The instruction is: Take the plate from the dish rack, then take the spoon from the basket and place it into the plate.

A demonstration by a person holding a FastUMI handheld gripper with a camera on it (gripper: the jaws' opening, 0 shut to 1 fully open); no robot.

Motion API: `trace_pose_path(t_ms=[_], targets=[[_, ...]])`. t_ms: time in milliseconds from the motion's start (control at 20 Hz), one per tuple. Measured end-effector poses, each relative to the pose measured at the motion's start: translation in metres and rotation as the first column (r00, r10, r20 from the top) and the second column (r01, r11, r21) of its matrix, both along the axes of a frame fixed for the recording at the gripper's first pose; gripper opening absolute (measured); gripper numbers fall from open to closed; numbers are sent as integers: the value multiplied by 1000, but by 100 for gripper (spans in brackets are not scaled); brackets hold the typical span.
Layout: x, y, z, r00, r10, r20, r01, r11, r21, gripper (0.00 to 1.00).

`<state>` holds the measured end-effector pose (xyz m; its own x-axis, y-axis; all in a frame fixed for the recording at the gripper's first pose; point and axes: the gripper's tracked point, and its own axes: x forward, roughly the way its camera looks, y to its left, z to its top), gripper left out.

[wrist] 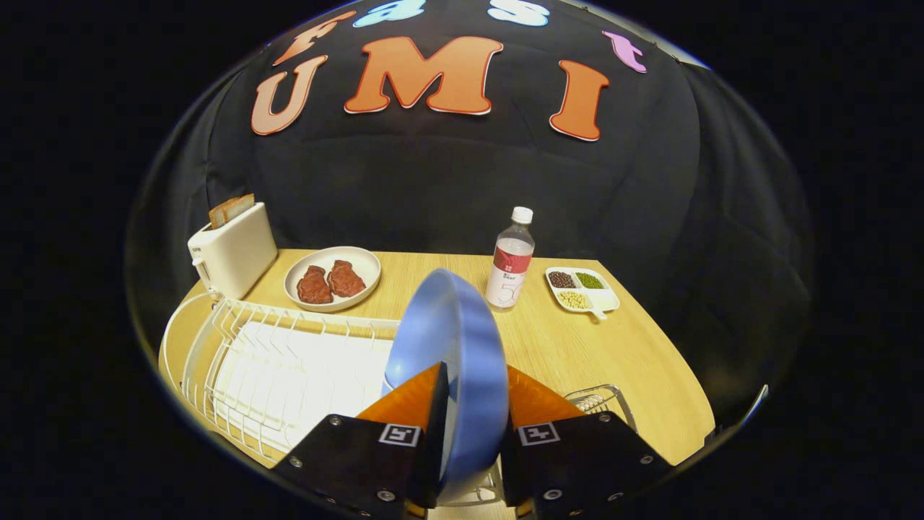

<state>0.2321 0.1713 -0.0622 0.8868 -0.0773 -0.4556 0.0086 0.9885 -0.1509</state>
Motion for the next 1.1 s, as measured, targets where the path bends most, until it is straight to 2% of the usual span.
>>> trace_pose_path(t_ms=[300, 550, 950, 1100], targets=[[-1, 5, 24, 998, -28, 59, 28, 1000, 1, 27], [-2, 7, 30, 997, -31, 76, 33, 999, -31, 27], [-5, 9, 50, 988, 0, 154, 28, 983, -180, 27], [-14, 14, 60, 985, 15, 171, 14, 986, -168, 27]])
